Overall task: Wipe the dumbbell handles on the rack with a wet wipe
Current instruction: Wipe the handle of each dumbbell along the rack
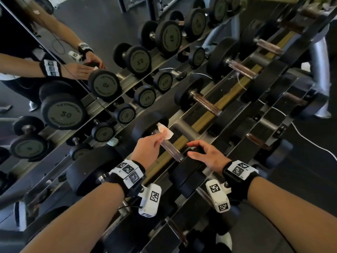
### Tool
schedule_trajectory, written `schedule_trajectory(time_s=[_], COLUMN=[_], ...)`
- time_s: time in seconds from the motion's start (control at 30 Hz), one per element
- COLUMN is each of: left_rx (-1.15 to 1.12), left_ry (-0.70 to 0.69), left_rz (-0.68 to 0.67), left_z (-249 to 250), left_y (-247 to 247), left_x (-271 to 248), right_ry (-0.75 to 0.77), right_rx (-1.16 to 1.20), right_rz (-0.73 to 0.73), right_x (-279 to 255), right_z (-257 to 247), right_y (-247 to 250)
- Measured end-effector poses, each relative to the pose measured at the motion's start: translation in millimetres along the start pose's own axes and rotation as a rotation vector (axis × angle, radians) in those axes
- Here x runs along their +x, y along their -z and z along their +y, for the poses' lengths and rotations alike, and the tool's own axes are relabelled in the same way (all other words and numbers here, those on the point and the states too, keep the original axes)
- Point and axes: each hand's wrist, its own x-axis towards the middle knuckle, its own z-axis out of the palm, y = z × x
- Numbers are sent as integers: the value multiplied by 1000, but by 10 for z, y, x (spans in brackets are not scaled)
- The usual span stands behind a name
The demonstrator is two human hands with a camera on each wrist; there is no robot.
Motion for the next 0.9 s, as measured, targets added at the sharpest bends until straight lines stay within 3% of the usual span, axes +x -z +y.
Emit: schedule_trajectory(time_s=[0.1,0.23,0.47,0.57,0.67,0.9], left_rx=[52,553,732,743,751,737], left_ry=[-193,-526,-463,-413,-463,-490], left_rz=[-71,-322,-462,-427,-373,-572], left_z=[-1,-21,-217,-185,-83,-112], left_y=[-53,-179,-178,-109,-173,-122], left_x=[82,44,34,84,6,179], right_ry=[-16,-12,1,-8,-8,-1], right_rx=[14,-4,15,10,3,-37], right_rz=[-22,-36,20,26,38,60], right_x=[17,36,6,-9,-26,-50], right_z=[-13,-44,-37,-52,-73,-104], right_y=[13,19,-18,-21,-29,-47])
